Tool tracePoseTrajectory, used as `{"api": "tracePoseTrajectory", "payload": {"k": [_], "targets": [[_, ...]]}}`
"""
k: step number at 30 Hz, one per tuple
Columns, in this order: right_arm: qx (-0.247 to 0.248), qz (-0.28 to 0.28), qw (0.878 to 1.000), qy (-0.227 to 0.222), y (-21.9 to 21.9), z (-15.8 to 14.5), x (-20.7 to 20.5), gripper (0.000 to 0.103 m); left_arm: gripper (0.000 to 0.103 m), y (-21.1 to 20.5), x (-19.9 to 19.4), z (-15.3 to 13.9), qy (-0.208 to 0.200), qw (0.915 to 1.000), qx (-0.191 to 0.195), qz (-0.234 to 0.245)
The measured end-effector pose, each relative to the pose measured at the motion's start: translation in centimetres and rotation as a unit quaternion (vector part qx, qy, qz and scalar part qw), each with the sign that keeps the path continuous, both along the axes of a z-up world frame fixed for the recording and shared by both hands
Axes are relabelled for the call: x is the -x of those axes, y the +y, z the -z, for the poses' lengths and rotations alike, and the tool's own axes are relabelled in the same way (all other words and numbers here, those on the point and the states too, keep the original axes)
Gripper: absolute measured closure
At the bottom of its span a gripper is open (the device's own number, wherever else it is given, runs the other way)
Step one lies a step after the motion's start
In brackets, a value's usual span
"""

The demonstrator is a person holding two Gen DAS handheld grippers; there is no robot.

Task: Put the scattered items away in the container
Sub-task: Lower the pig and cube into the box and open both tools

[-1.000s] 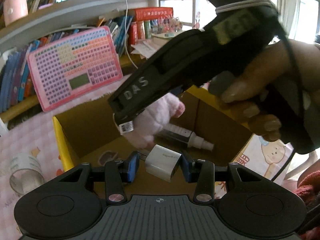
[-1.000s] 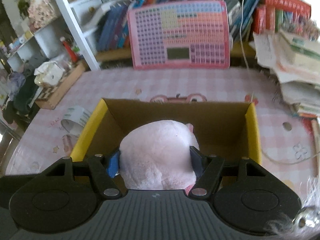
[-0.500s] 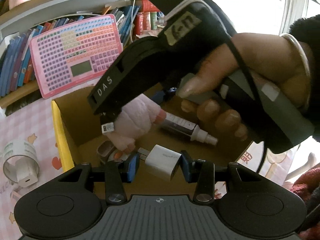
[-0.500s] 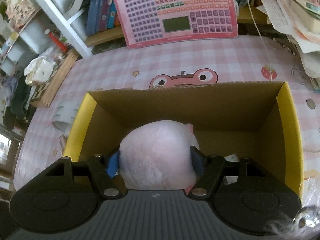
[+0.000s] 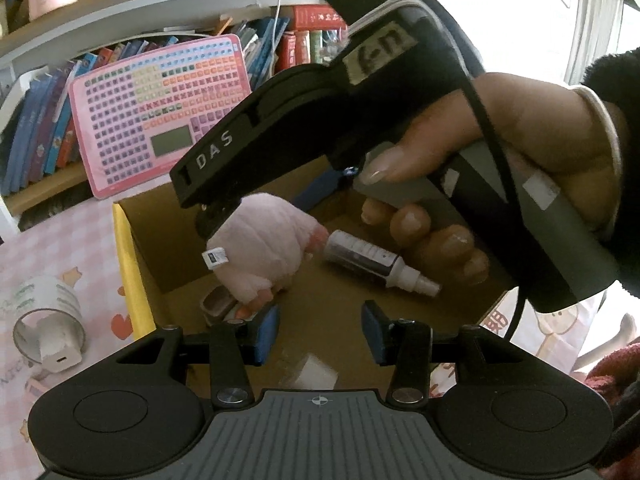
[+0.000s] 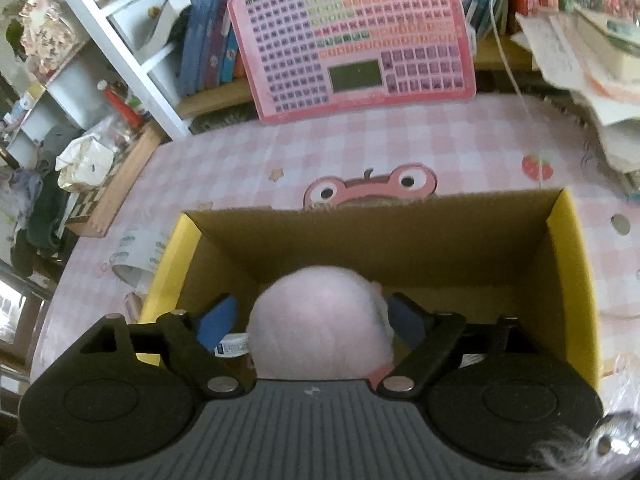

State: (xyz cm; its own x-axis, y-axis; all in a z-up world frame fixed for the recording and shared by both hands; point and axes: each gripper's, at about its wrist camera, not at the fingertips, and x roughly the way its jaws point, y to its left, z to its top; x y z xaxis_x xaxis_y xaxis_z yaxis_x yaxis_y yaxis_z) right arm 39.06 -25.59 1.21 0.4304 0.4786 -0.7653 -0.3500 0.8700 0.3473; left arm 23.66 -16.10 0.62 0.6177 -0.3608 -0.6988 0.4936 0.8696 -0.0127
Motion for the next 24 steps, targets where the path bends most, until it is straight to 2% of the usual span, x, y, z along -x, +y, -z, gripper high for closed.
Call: {"api": "tracePoseTrajectory", "payload": {"k": [9,12,18,24], "targets": [[0.029,-0.008,0.997,-0.068,-1.2,-2.0,3.2,0.013,0.035,0.5,2.2,-1.8,-0.045,0.9989,0.002,-0.016],[0.026,-0.006,0.997,-0.075,-1.8,-2.4,4.2,0.013,0.029,1.1,3.1,-2.6,-0.059,0.9978,0.005,-0.029],[0.015,0.004,0.996,-0.085,-3.0,-3.1,6.1,0.013,0.021,2.4,4.6,-3.7,-0.079,0.9947,0.013,-0.064],[0.032,0.006,0.99,-0.14,-3.6,-4.0,9.1,0.012,0.019,3.9,6.3,-3.9,-0.085,0.9916,0.01,-0.097]]}}
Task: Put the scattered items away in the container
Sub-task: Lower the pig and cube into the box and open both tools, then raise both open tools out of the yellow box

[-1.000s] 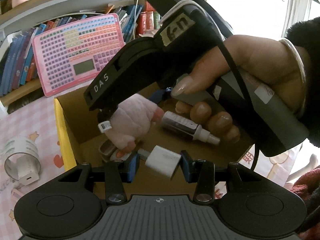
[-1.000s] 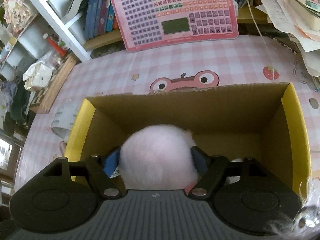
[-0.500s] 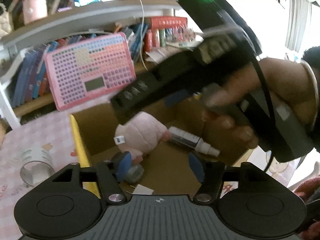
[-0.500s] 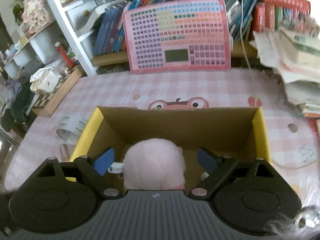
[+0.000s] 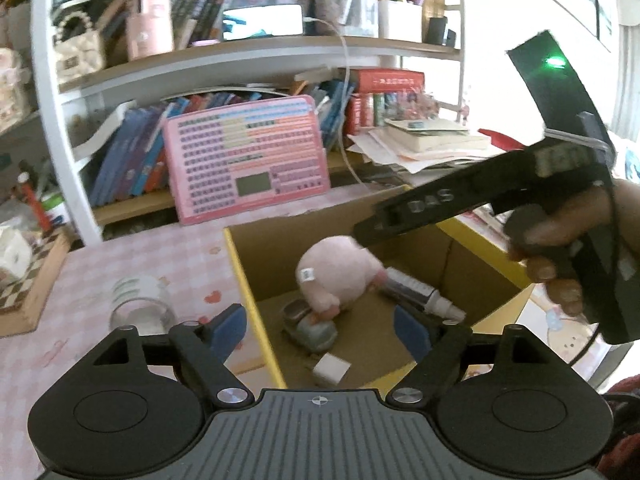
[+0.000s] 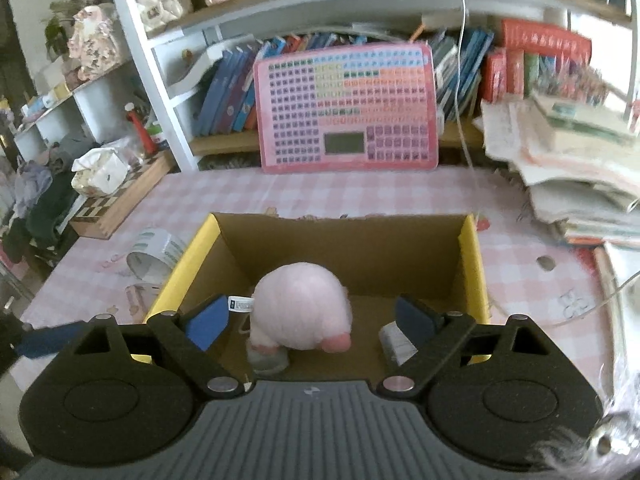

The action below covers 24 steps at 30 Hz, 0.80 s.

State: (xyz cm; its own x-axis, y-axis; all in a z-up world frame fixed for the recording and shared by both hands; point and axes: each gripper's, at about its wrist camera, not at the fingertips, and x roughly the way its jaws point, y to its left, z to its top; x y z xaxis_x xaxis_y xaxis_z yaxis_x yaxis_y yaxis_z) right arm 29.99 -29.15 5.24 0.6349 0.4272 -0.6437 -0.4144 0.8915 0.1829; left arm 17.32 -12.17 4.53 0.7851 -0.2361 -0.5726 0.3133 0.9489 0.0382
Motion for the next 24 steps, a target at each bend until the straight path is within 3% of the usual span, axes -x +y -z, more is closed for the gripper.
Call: {"api": "tracePoseTrajectory", "payload": {"k": [5,13,20,24], "targets": [[0.02,0.004,0.998,-0.052,-0.6,-0.6,2.7,0.011,0.018,1.1,1.1,0.1,-0.003,0.9997,0.008,-0.02],[0.041,0.031,0.991,-0.121,-1.3,-0.4,7.3,0.009,0.018,1.6,2.2,0.1,-0.015,0.9998,0.009,-0.008],[0.061,0.053,0.985,-0.153,-0.9,0.1,10.8,0.005,0.018,2.9,3.1,0.0,-0.025,0.9995,0.016,-0.001],[0.068,0.068,0.985,-0.145,-0.4,0.5,12.2,0.005,0.018,3.8,3.9,0.1,-0.026,0.9994,0.02,0.009]]}}
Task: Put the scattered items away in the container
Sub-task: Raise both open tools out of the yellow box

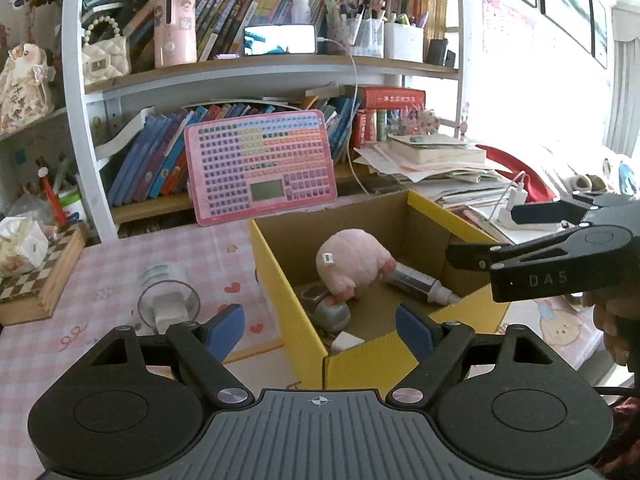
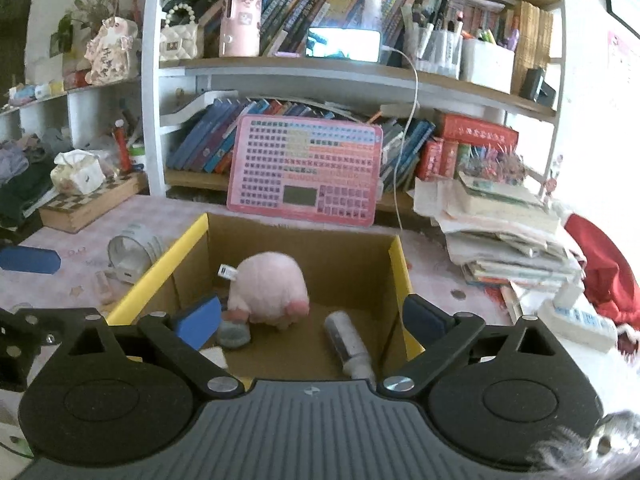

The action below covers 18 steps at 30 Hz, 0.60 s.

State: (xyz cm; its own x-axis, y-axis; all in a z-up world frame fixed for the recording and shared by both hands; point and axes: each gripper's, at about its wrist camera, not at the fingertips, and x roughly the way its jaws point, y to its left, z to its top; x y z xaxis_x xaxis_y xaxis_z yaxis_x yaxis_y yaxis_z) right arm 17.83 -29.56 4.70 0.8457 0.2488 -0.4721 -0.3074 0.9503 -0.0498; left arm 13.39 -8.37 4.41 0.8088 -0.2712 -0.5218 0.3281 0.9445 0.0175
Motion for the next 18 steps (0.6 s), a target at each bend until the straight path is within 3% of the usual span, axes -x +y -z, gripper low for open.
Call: {"api": "tracePoseTrajectory", "payload": {"k": [18], "targets": [[0.018,0.029,0.999,0.041,5.1,1.4,6.6,0.005,0.017,5.7,4.5,1.9,0.038,0.9991,0.006,0.017]]}}
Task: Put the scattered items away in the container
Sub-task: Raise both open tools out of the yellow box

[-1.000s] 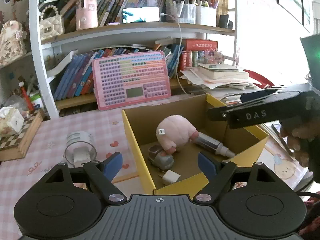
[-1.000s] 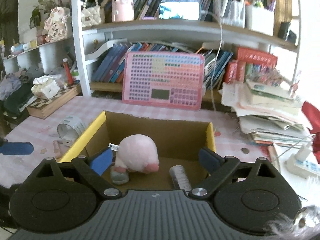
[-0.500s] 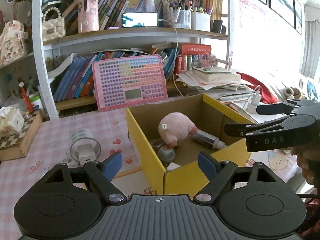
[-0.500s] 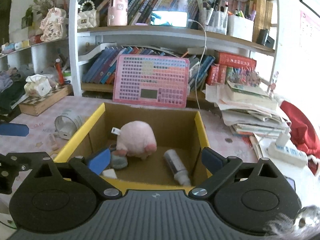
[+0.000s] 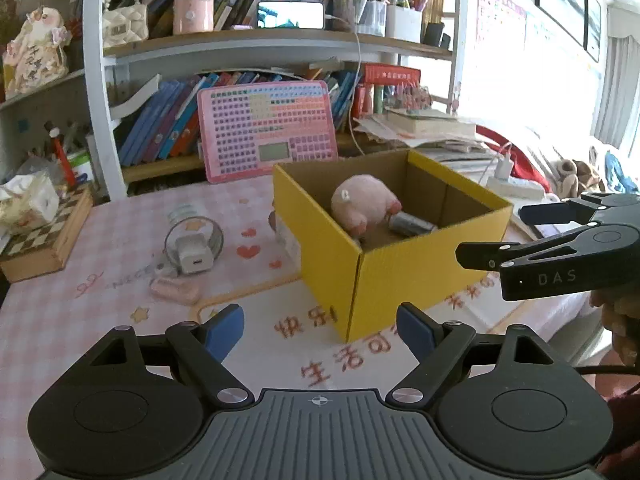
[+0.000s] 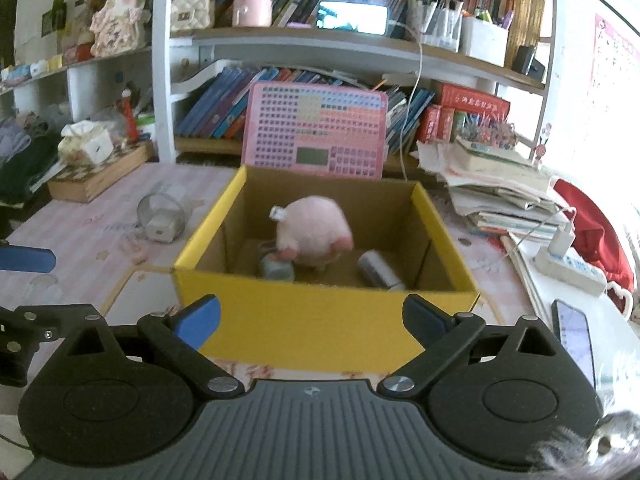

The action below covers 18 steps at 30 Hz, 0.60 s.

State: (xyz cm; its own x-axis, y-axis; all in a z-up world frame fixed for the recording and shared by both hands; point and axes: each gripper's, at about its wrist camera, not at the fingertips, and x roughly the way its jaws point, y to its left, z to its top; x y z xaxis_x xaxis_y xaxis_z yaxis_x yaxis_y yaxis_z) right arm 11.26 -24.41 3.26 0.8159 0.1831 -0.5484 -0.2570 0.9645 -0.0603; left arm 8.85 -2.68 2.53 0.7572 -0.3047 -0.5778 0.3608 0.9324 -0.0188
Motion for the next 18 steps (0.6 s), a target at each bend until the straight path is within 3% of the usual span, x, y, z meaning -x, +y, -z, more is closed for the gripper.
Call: {"api": "tracePoseTrajectory", "payload": {"k": [18], "targets": [[-0.002,-0.025,0.998,0.062,5.4,1.8,3.7,0.005,0.017,4.4,3.2,0.9,0.027,0.9996,-0.011,-0.008]]}}
